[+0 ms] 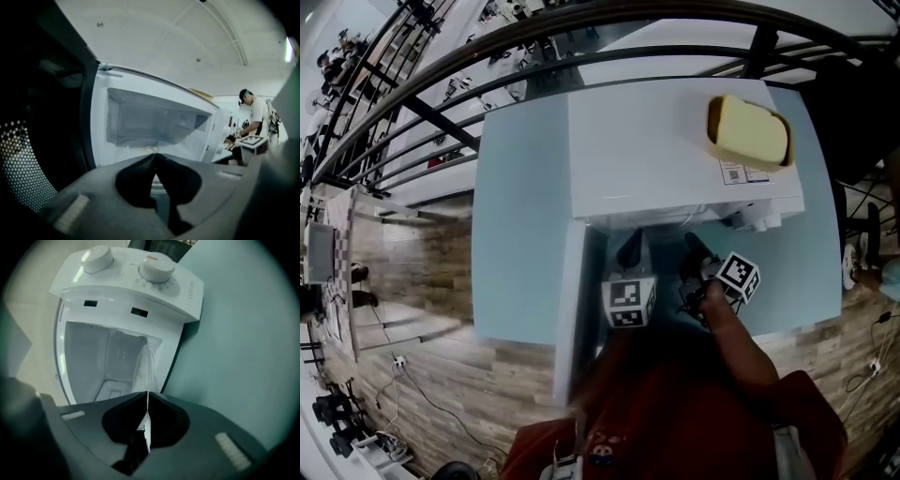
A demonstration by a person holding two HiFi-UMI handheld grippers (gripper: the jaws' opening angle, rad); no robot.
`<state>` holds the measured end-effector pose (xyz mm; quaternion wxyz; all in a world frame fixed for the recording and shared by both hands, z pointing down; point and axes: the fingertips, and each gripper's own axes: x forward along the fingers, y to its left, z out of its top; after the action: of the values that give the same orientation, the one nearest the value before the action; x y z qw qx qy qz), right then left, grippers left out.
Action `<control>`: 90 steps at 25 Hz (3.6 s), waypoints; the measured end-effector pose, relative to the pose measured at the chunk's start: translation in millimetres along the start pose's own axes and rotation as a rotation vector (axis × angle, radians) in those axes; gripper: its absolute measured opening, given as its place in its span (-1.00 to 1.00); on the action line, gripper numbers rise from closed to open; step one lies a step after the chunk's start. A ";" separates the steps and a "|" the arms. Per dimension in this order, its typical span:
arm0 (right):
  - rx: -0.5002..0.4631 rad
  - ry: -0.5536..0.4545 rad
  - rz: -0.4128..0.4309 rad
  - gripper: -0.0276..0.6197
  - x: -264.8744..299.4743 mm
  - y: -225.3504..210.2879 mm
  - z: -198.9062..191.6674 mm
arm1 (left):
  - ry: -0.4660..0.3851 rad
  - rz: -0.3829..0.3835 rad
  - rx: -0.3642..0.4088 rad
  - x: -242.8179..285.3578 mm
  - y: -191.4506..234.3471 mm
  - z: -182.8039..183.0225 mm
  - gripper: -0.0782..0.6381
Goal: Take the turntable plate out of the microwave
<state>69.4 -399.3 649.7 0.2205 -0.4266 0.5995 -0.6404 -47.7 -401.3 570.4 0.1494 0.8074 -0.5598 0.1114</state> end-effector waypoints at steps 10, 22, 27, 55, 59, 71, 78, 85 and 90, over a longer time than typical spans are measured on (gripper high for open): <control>-0.009 -0.005 0.013 -0.90 -30.5 -3.0 0.2 | 0.039 0.031 -0.052 -10.5 6.8 -8.4 -0.78; 0.016 0.002 0.054 -0.90 -56.5 -9.7 -4.5 | 0.041 0.028 -0.084 -26.1 -2.0 -22.8 -0.78; 0.014 0.019 0.054 -0.90 -68.1 -12.2 -10.5 | 0.052 0.018 -0.110 -36.8 -7.2 -31.8 -0.67; 0.039 0.065 0.065 -0.90 -71.8 -15.4 -11.5 | -0.029 -0.296 -0.897 15.7 -37.9 -72.5 0.28; 0.043 0.078 0.063 -0.90 -71.0 -14.7 -12.0 | -0.099 -0.306 -0.966 27.5 -32.5 -63.6 0.23; 0.032 0.099 0.051 -0.90 -67.5 -19.5 -12.5 | -0.117 -0.202 -1.031 35.2 -13.9 -74.0 -0.42; 0.021 0.097 0.042 -0.89 -67.9 -21.5 -13.1 | -0.119 -0.191 -1.096 35.6 -10.0 -77.4 -0.61; 0.012 0.100 -0.004 -0.87 -66.4 -21.6 -18.5 | -0.144 -0.222 -1.144 31.5 -2.5 -73.0 -0.67; -0.045 0.100 0.009 -0.86 -67.4 -15.5 -22.6 | -0.170 -0.257 -1.213 29.1 -3.6 -69.4 -0.69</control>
<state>90.9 -329.9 647.4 0.1835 -0.3960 0.6259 -0.6463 -35.0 -400.0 644.7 0.5483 0.6459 -0.4316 -0.3098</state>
